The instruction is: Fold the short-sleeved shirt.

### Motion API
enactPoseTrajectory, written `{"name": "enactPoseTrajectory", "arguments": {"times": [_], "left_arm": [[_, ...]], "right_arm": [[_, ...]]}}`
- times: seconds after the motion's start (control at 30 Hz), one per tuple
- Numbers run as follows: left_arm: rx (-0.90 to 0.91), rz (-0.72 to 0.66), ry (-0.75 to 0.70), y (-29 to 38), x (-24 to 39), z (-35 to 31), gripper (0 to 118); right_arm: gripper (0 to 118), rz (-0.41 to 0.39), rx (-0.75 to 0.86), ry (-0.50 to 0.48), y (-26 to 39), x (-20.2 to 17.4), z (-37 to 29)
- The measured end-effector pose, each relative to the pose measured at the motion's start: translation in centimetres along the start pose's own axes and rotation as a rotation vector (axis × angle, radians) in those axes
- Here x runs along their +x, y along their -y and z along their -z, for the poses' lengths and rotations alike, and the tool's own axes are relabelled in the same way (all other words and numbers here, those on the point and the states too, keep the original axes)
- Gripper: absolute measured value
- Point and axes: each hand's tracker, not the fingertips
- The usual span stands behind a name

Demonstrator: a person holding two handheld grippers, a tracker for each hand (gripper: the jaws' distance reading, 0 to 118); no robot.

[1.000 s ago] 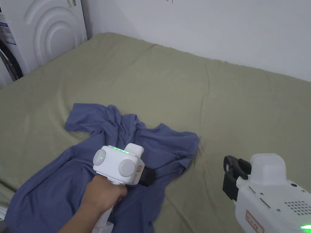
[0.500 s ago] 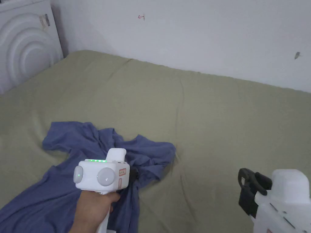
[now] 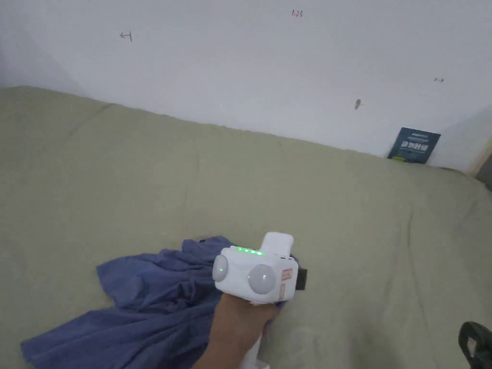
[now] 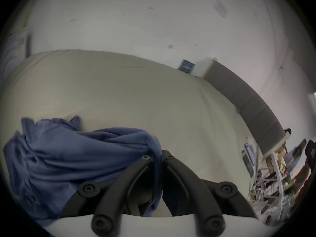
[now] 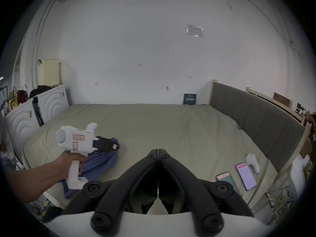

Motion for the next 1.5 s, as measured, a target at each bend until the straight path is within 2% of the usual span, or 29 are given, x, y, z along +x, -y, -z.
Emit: {"name": "enactPoseTrajectory", "arguments": {"times": [0.13, 0.2, 0.3, 0.4, 0.47, 0.53, 0.57, 0.6, 0.63, 0.67, 0.7, 0.73, 0.77, 0.87, 0.97, 1.03, 1.1, 1.13, 1.17, 1.2, 1.23, 1.27, 1.33, 1.47, 1.5], "left_arm": [[0.050, 0.077, 0.180, -1.2, 9.7, 2.8, 6], [0.034, 0.080, 0.201, -1.1, 10.9, 4.6, 6], [-0.067, 0.123, 0.091, 1.0, 11.9, 6.6, 6], [-0.249, 0.088, -0.091, 4.2, 9.7, 9.3, 6], [-0.296, 0.026, -0.082, 6.0, 8.0, 9.8, 6], [-0.247, -0.027, -0.052, 6.7, 7.4, 9.3, 7], [-0.214, -0.046, -0.025, 6.2, 7.3, 9.0, 11], [-0.193, -0.054, -0.010, 6.0, 7.3, 8.6, 24], [-0.148, -0.043, 0.004, 5.7, 7.7, 7.7, 58], [-0.076, -0.028, 0.015, 5.6, 8.0, 6.2, 112], [-0.023, -0.015, 0.038, 5.4, 8.7, 4.8, 118], [0.021, -0.003, 0.072, 5.5, 9.1, 3.1, 116], [0.168, 0.030, 0.123, 6.4, 9.8, -0.3, 118], [0.210, 0.026, 0.110, 8.0, 9.6, -7.8, 118], [0.289, -0.055, 0.086, 11.5, 8.3, -14.7, 118], [0.286, -0.060, 0.021, 13.4, 7.3, -18.8, 118], [0.165, -0.062, -0.078, 14.3, 6.0, -21.1, 118], [0.117, -0.050, -0.105, 15.3, 4.9, -22.6, 109], [0.131, -0.034, -0.113, 16.3, 3.8, -24.5, 54], [0.116, -0.022, -0.200, 16.5, 3.4, -25.0, 0], [0.065, -0.004, -0.362, 17.4, 2.7, -25.4, 1], [0.057, 0.002, -0.382, 17.8, 1.2, -25.8, 1], [0.047, -0.070, -0.354, 18.2, -1.3, -26.5, 1], [-0.032, -0.230, -0.392, 14.0, -6.5, -25.1, 1], [-0.124, -0.253, -0.406, 12.2, -8.3, -23.5, 2]], "right_arm": [[0, -0.001, -0.003, 0.060, -0.2, 3.2, -0.5], [0, 0.001, -0.008, 0.074, -0.1, 4.2, -0.6], [0, 0.003, -0.022, 0.084, 0.4, 5.4, 0.0], [0, 0.018, -0.034, 0.077, 1.2, 6.0, 0.8], [0, 0.022, -0.049, 0.065, 1.6, 6.0, 1.5], [0, 0.021, -0.051, 0.058, 1.8, 6.0, 1.8], [0, 0.025, -0.050, 0.048, 1.7, 5.9, 1.9], [0, 0.028, -0.048, 0.041, 1.7, 5.8, 1.9], [0, 0.029, -0.046, 0.035, 1.6, 5.7, 1.9], [0, 0.027, -0.044, 0.024, 1.5, 5.4, 1.7], [0, 0.023, -0.044, 0.012, 1.5, 5.2, 1.5], [0, 0.013, -0.045, -0.008, 1.4, 4.7, 1.2], [0, 0.005, -0.039, -0.014, 1.4, 4.2, 0.8], [0, 0.000, -0.029, -0.068, 1.7, 2.7, -0.2], [0, -0.006, -0.017, -0.120, 2.3, 0.9, -1.3], [0, -0.011, -0.014, -0.152, 2.6, -0.2, -1.9], [0, -0.027, -0.015, -0.178, 2.9, -1.4, -2.5], [0, -0.038, -0.016, -0.193, 3.1, -2.0, -2.8], [0, -0.047, -0.018, -0.207, 3.2, -2.6, -3.1], [0, -0.051, -0.019, -0.216, 3.4, -3.0, -3.3], [0, -0.054, -0.019, -0.229, 3.5, -3.4, -3.5], [0, -0.057, -0.021, -0.242, 3.7, -3.8, -3.8], [0, -0.064, -0.016, -0.252, 4.0, -4.2, -4.1], [0, -0.067, -0.027, -0.278, 4.6, -4.6, -4.3], [0, -0.069, -0.030, -0.280, 4.7, -4.6, -4.2]]}}
